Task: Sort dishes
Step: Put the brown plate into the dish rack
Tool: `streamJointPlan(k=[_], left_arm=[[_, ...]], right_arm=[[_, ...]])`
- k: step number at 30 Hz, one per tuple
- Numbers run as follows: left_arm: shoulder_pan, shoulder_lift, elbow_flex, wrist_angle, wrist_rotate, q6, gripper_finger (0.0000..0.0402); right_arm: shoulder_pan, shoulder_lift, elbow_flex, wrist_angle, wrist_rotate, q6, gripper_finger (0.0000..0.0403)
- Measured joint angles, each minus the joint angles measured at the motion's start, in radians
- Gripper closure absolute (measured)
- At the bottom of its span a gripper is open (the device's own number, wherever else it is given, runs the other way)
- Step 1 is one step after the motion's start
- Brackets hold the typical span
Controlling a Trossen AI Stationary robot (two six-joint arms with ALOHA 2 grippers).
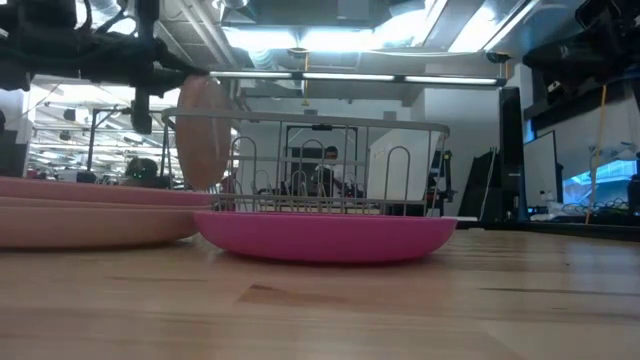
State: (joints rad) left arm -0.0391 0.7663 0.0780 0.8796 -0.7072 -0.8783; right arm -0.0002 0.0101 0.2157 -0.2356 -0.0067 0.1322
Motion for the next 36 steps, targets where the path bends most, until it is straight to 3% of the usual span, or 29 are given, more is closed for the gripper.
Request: streamJointPlan(k=[13, 26, 36], left_arm=[[-0.001, 0.008, 0.0, -0.011, 0.004, -0.027, 0.0386], [0.016, 0.008, 0.0, -0.01, 0.005, 0.104, 0.0381], [0.016, 0.008, 0.0, -0.012, -0.004, 0.213, 0.0263]], right_arm=[[0.0, 0.0, 0.0, 0.0, 0.0, 0.0, 0.0358], [0.0, 0.0, 0.0, 0.0, -0.002, 0.0, 0.0358], [0.0, 0.0, 0.0, 0.0, -0.003, 0.0, 0.0358]])
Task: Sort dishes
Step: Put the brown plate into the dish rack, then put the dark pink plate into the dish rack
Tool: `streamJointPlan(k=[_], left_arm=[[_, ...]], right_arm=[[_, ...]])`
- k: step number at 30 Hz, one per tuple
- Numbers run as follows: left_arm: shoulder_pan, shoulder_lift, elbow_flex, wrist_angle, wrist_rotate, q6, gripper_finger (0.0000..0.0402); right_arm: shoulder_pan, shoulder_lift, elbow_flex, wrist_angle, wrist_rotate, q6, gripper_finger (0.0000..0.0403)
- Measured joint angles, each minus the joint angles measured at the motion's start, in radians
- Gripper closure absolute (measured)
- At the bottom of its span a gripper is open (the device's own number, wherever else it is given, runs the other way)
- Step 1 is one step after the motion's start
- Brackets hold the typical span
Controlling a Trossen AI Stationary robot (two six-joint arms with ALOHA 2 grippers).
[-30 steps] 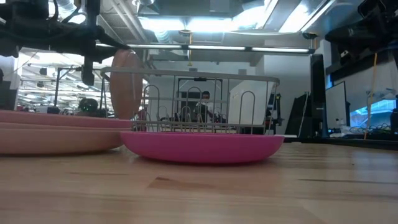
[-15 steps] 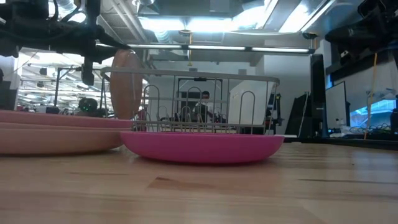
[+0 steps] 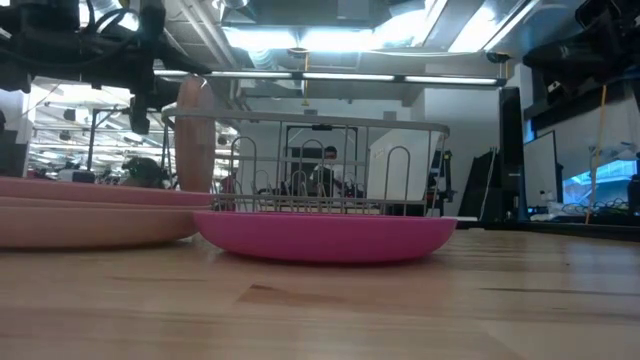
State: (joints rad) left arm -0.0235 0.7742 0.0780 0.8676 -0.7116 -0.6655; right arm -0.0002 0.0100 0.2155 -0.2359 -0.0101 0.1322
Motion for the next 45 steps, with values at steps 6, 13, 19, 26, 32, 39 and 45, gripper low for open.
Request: streamJointPlan(k=[6, 13, 19, 26, 32, 39, 45], left_arm=[[0.0, -0.008, 0.0, 0.004, -0.081, 0.129, 0.0238], [0.0, -0.008, 0.0, 0.003, -0.226, 0.254, 0.0238], [0.0, -0.008, 0.0, -0.044, -0.227, 0.229, 0.0238], [-0.003, -0.009, 0.003, -0.243, -0.224, 0.116, 0.0237], [-0.002, -0.008, 0.0, -0.253, -0.227, 0.205, 0.0237], [-0.003, -0.009, 0.0, -0.257, -0.202, 0.15, 0.0237], [-0.044, -0.027, 0.0, -0.246, -0.185, 0.142, 0.0237]], right_arm=[[0.0, 0.0, 0.0, 0.0, 0.0, 0.0, 0.0358], [0.0, 0.0, 0.0, 0.0, 0.0, 0.0, 0.0358], [0.0, 0.0, 0.0, 0.0, 0.0, 0.0, 0.0358], [0.0, 0.0, 0.0, -0.002, 0.0, 0.0, 0.0358], [0.0, 0.0, 0.0, -0.01, 0.0, 0.0, 0.0358], [0.0, 0.0, 0.0, -0.048, 0.0, 0.0, 0.0358], [0.0, 0.0, 0.0, -0.087, -0.001, 0.0, 0.0358]])
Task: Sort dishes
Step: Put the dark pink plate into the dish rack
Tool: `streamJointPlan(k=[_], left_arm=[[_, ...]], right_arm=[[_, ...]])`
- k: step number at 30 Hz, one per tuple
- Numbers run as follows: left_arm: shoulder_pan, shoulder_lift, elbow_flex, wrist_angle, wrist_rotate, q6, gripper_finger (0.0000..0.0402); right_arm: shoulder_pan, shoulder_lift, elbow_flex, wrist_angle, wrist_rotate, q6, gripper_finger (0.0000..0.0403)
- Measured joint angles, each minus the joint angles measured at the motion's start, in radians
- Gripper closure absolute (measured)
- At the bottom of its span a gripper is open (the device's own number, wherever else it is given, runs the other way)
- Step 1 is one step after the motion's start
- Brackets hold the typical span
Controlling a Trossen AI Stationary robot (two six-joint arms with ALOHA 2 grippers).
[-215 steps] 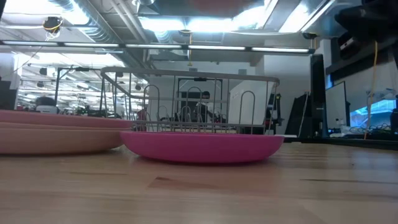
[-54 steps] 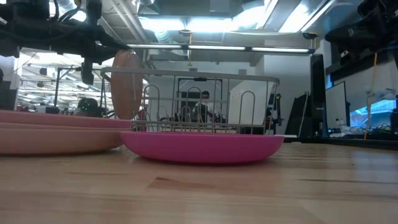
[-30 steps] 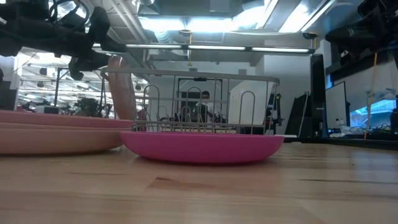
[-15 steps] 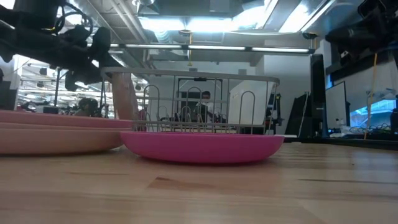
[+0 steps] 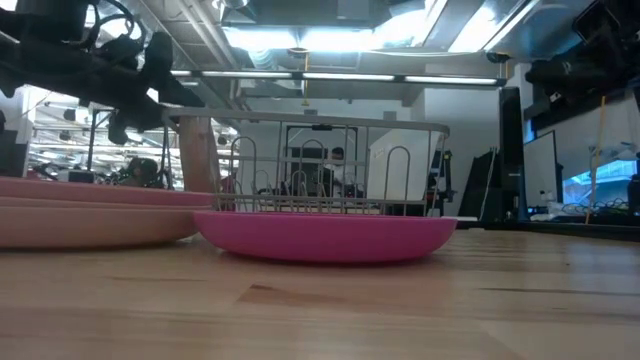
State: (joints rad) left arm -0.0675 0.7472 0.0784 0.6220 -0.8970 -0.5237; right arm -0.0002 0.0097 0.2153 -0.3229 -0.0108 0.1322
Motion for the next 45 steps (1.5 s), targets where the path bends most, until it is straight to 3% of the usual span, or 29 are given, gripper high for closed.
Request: streamJointPlan(k=[16, 27, 45], left_arm=[[-0.086, -0.202, 0.0, -0.026, -0.005, 0.108, 0.0237], [-0.084, -0.215, 0.0, -0.181, -0.031, 0.03, 0.0237], [-0.106, -0.3, 0.0, -0.174, -0.023, 0.081, 0.0237]], right_arm=[[0.0, 0.0, 0.0, -0.004, 0.0, 0.0, 0.0358], [0.0, 0.0, 0.0, -0.003, 0.0, 0.0, 0.0358], [0.0, 0.0, 0.0, -0.029, 0.0, 0.0, 0.0358]])
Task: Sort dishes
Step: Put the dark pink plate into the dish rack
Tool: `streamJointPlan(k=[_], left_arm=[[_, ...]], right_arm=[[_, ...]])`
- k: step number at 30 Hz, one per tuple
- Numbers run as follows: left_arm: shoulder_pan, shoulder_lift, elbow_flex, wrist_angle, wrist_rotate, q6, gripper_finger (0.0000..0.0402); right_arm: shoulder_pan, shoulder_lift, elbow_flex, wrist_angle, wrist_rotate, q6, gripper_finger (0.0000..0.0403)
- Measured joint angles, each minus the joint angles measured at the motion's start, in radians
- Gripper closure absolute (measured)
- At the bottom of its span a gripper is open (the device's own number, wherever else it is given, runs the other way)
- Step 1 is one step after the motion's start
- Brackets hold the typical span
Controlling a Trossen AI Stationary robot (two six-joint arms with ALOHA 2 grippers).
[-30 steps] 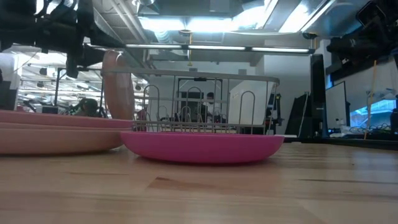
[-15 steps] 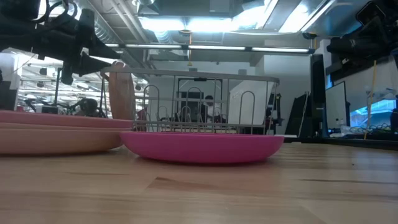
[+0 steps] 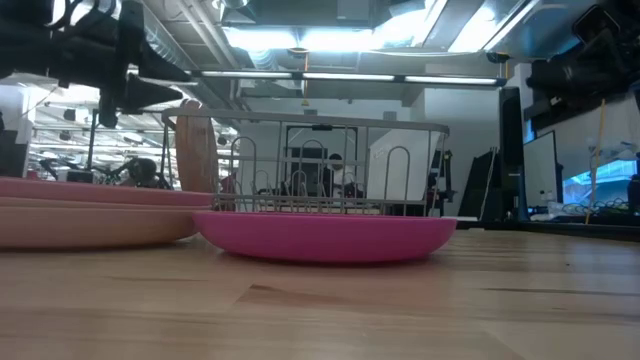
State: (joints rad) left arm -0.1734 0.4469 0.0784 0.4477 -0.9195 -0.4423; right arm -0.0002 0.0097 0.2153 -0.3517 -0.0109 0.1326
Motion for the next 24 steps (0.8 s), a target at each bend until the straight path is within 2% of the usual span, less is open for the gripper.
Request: streamJointPlan(k=[14, 19, 24], left_arm=[[-0.066, -0.101, 0.028, 0.036, 0.004, 0.053, 0.0237], [-0.069, -0.047, 0.032, 0.195, 0.082, 0.106, 0.0237], [-0.068, 0.062, 0.033, 0.326, 0.091, 0.143, 0.0237]], right_arm=[[0.0, 0.0, 0.0, -0.015, 0.0, 0.0, 0.0358], [0.0, 0.0, 0.0, -0.015, 0.001, 0.0, 0.0358], [0.0, 0.0, 0.0, -0.014, 0.019, 0.0, 0.0358]])
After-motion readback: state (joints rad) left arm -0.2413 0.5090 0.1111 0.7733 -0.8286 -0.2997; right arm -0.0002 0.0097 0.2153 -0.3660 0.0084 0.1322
